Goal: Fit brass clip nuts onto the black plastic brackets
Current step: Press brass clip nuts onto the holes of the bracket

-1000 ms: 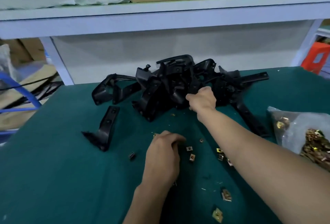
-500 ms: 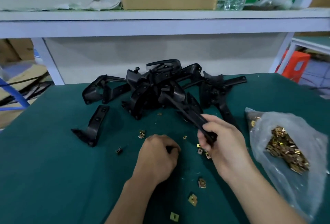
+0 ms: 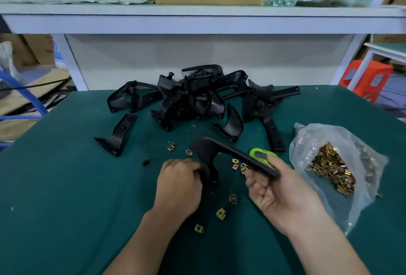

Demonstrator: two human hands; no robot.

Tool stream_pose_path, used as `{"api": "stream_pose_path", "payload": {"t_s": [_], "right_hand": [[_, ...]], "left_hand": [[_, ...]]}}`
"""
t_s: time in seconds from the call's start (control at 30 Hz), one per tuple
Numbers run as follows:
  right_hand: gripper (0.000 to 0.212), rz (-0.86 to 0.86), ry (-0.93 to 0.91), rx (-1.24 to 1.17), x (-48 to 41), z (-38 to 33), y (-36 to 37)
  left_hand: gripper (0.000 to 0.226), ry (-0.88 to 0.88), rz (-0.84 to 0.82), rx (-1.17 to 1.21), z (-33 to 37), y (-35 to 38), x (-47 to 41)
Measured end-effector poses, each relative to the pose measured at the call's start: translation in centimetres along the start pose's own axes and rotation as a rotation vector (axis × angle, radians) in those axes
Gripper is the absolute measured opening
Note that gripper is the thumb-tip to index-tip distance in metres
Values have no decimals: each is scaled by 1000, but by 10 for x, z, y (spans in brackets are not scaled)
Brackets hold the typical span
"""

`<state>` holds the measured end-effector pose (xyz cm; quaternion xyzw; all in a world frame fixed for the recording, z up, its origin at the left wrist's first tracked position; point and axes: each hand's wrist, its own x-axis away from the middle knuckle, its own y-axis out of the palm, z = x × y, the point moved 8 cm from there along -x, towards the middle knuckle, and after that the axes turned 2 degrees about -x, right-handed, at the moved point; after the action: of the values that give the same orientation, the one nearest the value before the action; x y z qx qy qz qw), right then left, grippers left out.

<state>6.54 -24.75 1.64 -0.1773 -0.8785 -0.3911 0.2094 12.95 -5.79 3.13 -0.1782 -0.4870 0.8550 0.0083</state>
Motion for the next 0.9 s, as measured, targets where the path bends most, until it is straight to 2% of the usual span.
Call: {"api": "stream_pose_path", "payload": {"t_s": [0.13,0.27,0.37,0.4,0.47,0.5,0.57,0.6,0.63,0.7,0.77,0.8,0.83,0.87,0.9], "right_hand": [[29,132,-273,472,1,-13,-7],[13,107,-735,1019,26,-38,18],[49,2,-791,1276,35,-24,32],[57,-14,-775,1299,35,-20,34],[58,-39,-738,1306,32,-11,36],[49,-43,-730,1297,30,-9,38],[28,-9,-757,1269,26,-11,37],[26,8,-769,1261,24,-12,35],[32,20,-763,1259,21,-12,32],[61,40,-692,1183,15,-8,27],[91,50,-579,943,7,-5,20],[96,66,-522,835,2,-2,16],[95,77,-461,757,-2,2,13],[83,84,-406,696,-6,6,11],[63,85,-369,648,-8,9,10]], "left_hand": [[27,91,-10,-80,2,-1,8],[26,108,-55,3,0,0,1],[27,86,-85,9,4,3,-2],[24,104,-95,7,6,4,-1],[13,184,-98,27,12,4,2],[10,190,-75,74,13,2,4],[21,127,42,170,8,-6,3],[24,86,120,199,5,-12,2],[26,51,182,230,2,-16,1],[26,23,209,286,-1,-18,0],[24,-24,146,348,-5,-11,-2],[23,-53,123,365,-6,-9,-2],[23,-79,122,375,-6,-7,-1],[24,-98,131,383,-4,-7,0],[24,-107,142,389,-3,-8,0]]}}
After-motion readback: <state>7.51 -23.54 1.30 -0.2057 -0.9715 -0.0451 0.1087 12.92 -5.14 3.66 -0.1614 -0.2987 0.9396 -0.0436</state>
